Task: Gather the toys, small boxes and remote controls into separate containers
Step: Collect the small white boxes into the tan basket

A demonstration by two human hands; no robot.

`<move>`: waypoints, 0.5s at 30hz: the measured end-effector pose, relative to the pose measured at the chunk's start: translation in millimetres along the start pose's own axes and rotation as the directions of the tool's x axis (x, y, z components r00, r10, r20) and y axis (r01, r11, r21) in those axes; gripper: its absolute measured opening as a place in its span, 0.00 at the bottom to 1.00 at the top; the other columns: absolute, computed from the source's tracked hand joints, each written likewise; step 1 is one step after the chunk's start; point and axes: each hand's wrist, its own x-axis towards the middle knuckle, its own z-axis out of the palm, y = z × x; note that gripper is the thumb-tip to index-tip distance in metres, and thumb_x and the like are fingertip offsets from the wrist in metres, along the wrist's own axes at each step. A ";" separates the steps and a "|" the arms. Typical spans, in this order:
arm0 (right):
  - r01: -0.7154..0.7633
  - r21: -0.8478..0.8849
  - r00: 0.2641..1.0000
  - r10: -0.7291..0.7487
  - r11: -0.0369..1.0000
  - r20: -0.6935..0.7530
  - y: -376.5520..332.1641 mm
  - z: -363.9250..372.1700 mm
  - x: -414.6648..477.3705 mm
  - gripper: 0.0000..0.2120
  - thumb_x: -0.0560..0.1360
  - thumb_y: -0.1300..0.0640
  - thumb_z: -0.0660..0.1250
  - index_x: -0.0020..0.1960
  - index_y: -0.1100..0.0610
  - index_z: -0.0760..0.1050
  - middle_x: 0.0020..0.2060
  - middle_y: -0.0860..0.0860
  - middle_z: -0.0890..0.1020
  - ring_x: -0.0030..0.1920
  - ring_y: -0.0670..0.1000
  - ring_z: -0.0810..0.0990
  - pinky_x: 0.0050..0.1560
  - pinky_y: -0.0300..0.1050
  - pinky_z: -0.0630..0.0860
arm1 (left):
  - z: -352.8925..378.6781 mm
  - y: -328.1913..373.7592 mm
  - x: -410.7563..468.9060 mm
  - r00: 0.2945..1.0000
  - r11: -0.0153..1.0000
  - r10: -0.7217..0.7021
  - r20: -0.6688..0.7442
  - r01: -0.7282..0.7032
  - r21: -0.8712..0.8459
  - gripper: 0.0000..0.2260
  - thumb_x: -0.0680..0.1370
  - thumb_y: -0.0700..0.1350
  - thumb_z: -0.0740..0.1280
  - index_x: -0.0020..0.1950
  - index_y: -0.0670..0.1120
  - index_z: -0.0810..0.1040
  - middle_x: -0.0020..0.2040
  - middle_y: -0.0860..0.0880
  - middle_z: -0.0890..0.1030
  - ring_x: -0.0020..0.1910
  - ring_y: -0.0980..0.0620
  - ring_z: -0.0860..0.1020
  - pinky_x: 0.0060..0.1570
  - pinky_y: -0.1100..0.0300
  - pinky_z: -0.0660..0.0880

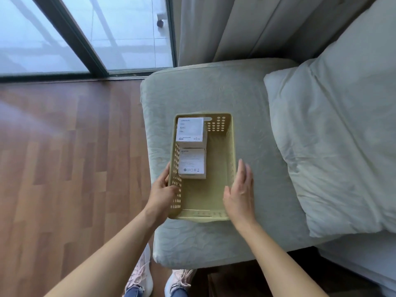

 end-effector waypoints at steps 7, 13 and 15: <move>-0.211 0.219 0.935 0.132 0.953 0.329 -49.4 7.8 -2.2 0.26 0.78 0.67 0.53 0.75 0.56 0.60 0.69 0.55 0.72 0.67 0.56 0.72 0.69 0.49 0.69 | -51.8 10.4 -38.3 0.992 0.995 0.011 -0.125 -0.024 -0.098 0.38 0.72 0.22 0.55 0.71 0.58 0.69 0.53 0.47 0.83 0.39 0.52 0.83 0.35 0.58 0.80; -0.135 0.191 0.916 0.048 0.972 0.398 -100.1 44.9 -42.2 0.28 0.75 0.68 0.53 0.74 0.54 0.63 0.66 0.55 0.76 0.63 0.57 0.75 0.64 0.48 0.72 | -119.3 -5.8 -76.7 0.967 0.975 0.012 -0.254 -0.067 -0.210 0.38 0.71 0.21 0.54 0.71 0.57 0.69 0.52 0.48 0.83 0.38 0.55 0.82 0.36 0.59 0.81; -0.119 0.190 0.905 0.027 0.975 0.424 -111.2 58.6 -55.6 0.28 0.75 0.68 0.54 0.73 0.54 0.63 0.67 0.55 0.75 0.65 0.56 0.74 0.66 0.50 0.71 | -138.1 -16.0 -88.7 0.959 0.966 0.002 -0.284 -0.075 -0.248 0.38 0.72 0.21 0.54 0.71 0.56 0.68 0.54 0.46 0.82 0.36 0.56 0.82 0.35 0.60 0.80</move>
